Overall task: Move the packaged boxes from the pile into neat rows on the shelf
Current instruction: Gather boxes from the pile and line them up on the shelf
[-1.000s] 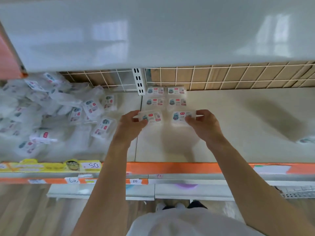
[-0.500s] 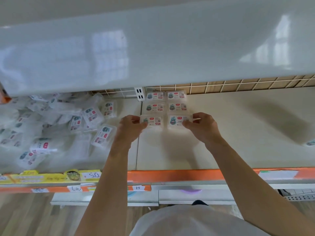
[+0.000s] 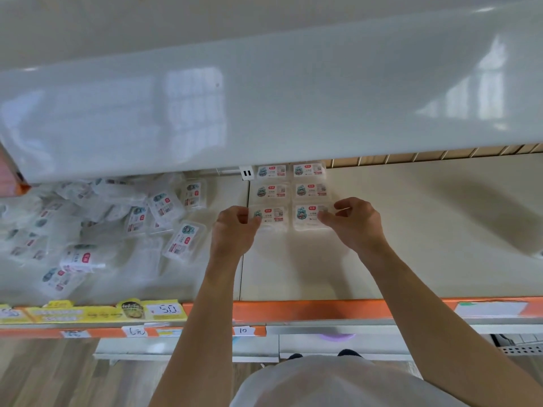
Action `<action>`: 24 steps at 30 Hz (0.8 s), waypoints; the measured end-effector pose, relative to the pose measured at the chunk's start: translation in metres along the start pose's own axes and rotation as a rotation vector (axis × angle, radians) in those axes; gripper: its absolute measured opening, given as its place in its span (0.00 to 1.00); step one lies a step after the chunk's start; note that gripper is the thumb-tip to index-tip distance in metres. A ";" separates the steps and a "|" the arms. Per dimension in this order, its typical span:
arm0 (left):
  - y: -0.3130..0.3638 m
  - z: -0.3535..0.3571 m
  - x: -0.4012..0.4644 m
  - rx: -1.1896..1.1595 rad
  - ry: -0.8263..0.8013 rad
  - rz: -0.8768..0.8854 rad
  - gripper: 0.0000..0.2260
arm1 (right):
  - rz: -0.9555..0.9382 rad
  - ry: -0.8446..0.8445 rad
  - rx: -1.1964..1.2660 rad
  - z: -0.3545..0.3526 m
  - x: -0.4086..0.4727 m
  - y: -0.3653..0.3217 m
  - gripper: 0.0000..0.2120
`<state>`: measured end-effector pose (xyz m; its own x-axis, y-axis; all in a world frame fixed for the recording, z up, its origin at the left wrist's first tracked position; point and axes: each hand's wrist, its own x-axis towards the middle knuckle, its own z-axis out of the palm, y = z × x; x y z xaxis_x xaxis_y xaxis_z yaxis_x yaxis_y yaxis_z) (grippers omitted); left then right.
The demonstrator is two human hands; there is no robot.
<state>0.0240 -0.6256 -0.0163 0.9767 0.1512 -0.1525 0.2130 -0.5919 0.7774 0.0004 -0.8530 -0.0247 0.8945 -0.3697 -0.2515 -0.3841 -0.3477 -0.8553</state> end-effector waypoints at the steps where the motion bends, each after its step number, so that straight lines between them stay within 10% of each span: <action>1: 0.000 0.001 0.000 -0.006 0.004 0.008 0.15 | -0.007 0.001 -0.006 0.000 0.000 0.000 0.22; 24: 0.014 0.005 -0.011 0.006 -0.001 0.004 0.14 | -0.090 0.033 -0.165 0.007 -0.010 -0.006 0.24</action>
<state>0.0159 -0.6397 -0.0069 0.9774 0.1483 -0.1504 0.2097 -0.5969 0.7744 -0.0040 -0.8411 -0.0201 0.9201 -0.3575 -0.1598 -0.3373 -0.5160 -0.7874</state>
